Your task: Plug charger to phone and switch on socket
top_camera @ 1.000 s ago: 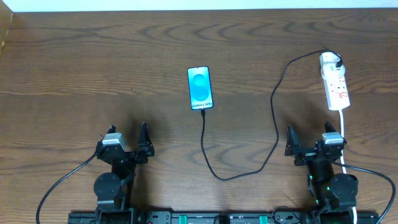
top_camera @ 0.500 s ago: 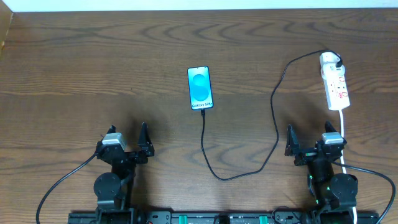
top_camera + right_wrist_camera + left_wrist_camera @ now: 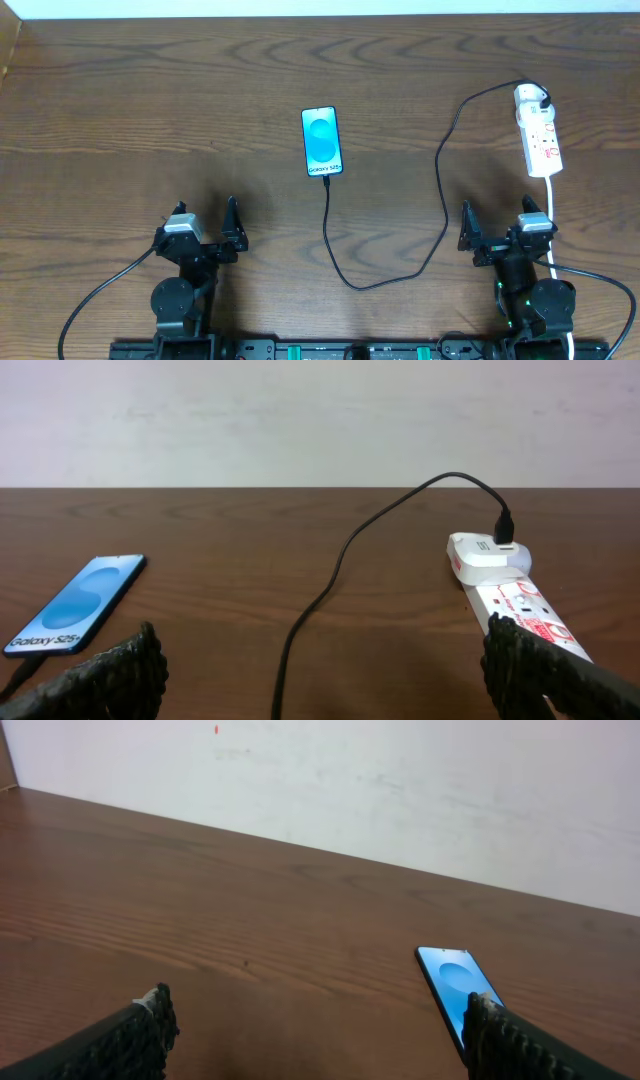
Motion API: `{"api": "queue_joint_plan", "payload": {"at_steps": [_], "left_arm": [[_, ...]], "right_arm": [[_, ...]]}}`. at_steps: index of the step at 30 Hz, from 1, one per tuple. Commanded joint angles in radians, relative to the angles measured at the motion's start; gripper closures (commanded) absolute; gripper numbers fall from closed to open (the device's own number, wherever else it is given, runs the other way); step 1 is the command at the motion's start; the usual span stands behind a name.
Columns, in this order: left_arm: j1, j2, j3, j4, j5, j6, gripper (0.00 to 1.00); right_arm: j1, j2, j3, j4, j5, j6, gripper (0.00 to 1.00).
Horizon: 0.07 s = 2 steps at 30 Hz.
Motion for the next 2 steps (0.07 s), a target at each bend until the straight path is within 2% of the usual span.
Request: {"api": "queue_joint_plan", "payload": {"at_steps": [1, 2], "left_arm": [[0.004, -0.006, -0.01, -0.044, 0.006, 0.01, 0.08], [0.004, -0.006, -0.01, -0.044, 0.006, 0.01, 0.08]], "right_arm": [[0.006, -0.006, -0.001, -0.005, 0.005, 0.003, 0.01], [0.006, -0.006, -0.001, -0.005, 0.005, 0.003, 0.01]]}}
